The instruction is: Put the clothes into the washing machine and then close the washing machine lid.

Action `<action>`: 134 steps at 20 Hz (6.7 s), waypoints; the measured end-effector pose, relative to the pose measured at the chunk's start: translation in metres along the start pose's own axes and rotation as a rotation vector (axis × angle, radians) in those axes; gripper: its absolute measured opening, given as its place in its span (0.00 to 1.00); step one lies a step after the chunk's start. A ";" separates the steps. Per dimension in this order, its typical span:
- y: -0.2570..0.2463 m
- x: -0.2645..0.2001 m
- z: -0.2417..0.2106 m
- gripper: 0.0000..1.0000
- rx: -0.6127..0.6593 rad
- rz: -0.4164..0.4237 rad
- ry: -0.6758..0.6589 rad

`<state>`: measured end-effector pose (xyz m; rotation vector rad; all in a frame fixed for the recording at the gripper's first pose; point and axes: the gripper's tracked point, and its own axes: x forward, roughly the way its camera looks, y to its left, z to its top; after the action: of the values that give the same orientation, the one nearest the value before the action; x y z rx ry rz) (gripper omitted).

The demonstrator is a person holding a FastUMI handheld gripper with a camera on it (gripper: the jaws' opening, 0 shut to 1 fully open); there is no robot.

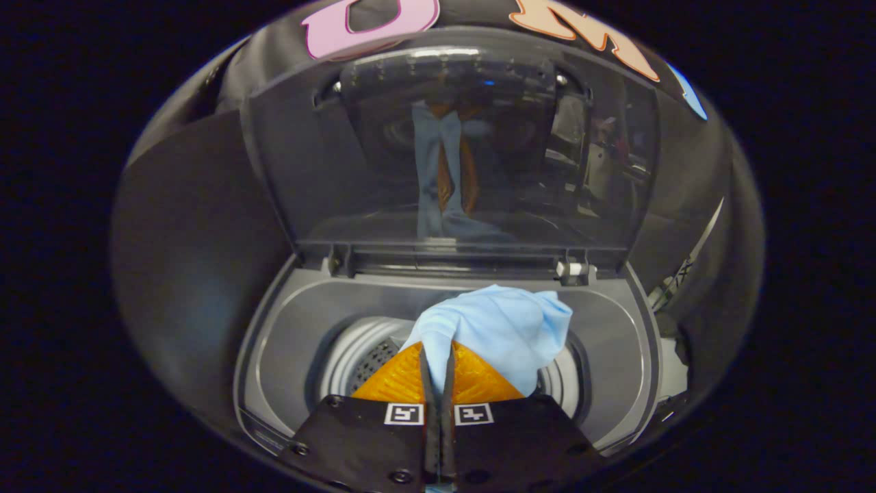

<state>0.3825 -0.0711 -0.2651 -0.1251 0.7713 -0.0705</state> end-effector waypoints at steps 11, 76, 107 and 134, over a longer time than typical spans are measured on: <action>-0.008 -0.001 -0.010 0.47 -0.022 -0.073 0.003; -0.016 -0.107 0.266 0.98 0.067 -0.161 -0.749; -0.011 -0.142 0.219 0.98 0.080 -0.204 -0.790; -0.011 -0.143 0.205 0.97 0.078 -0.201 -0.742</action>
<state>0.4234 -0.0488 -0.0190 -0.1415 0.0131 -0.2301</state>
